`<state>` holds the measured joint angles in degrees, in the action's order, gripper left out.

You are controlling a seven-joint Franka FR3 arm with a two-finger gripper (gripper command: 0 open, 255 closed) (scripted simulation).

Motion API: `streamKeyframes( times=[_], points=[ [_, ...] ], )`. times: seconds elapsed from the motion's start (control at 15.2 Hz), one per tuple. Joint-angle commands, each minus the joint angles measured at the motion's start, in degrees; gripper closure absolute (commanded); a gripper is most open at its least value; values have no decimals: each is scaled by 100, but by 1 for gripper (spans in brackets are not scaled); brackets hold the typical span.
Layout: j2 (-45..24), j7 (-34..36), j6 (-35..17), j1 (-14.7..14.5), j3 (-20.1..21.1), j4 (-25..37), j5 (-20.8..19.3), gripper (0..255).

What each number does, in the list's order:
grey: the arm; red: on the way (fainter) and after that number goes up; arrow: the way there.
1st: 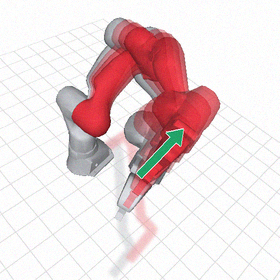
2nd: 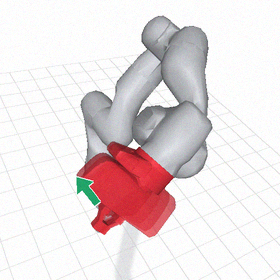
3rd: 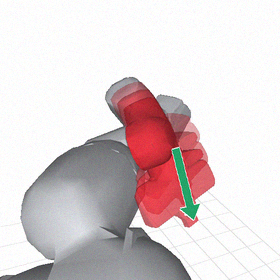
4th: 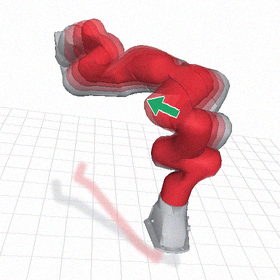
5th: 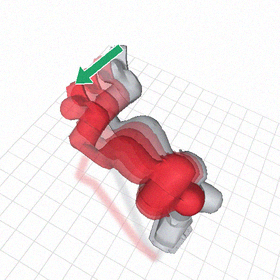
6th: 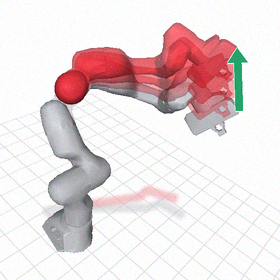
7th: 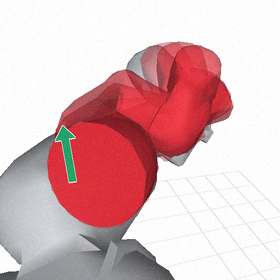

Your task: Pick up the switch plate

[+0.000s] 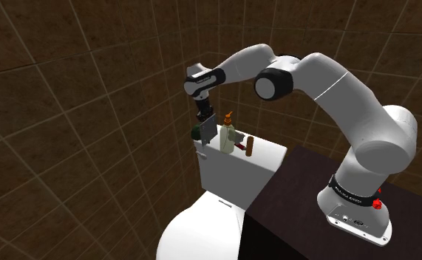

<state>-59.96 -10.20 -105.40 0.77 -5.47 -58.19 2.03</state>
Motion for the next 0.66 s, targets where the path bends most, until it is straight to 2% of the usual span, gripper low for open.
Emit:
streamKeyframes(
  times=[0.0,0.59],
  points=[
    [60,-11,110,9,-5,51,-3,255],
    [352,-21,437,2,-18,86,-16,255]
  ],
)
